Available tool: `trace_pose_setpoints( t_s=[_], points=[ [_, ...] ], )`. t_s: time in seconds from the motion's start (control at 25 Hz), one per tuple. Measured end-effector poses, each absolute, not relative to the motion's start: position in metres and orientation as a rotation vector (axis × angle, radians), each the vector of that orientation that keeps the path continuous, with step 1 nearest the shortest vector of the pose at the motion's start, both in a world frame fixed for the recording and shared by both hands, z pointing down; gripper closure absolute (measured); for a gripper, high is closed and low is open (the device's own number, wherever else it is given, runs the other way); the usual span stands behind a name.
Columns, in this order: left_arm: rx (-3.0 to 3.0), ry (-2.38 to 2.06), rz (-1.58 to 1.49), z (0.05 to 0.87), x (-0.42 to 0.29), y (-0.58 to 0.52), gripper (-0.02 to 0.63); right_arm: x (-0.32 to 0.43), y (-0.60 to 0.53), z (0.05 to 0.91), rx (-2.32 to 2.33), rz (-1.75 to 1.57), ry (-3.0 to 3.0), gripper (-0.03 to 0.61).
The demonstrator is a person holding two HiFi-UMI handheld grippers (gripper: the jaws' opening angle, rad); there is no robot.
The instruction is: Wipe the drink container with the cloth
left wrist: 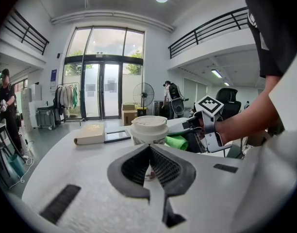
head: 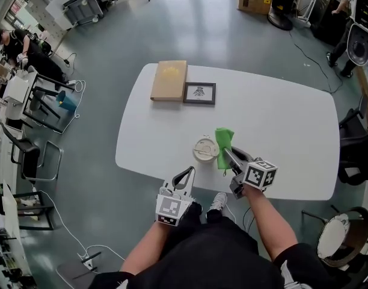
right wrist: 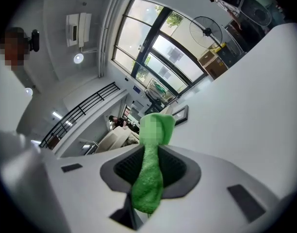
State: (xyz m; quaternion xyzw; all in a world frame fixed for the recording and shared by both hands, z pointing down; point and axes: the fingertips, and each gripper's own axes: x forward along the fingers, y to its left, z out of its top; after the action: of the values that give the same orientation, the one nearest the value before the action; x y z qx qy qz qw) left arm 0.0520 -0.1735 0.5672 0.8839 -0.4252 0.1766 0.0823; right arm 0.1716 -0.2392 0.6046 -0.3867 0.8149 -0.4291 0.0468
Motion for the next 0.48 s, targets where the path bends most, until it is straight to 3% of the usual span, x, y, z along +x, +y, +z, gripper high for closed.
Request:
trace_pose_setpoints(
  t_s=[0.48],
  points=[
    [2.567, -1.29, 0.517, 0.581, 0.037, -0.162, 0.604, 0.16, -0.241, 0.629, -1.19, -1.34, 2.567, 0.483]
  ],
)
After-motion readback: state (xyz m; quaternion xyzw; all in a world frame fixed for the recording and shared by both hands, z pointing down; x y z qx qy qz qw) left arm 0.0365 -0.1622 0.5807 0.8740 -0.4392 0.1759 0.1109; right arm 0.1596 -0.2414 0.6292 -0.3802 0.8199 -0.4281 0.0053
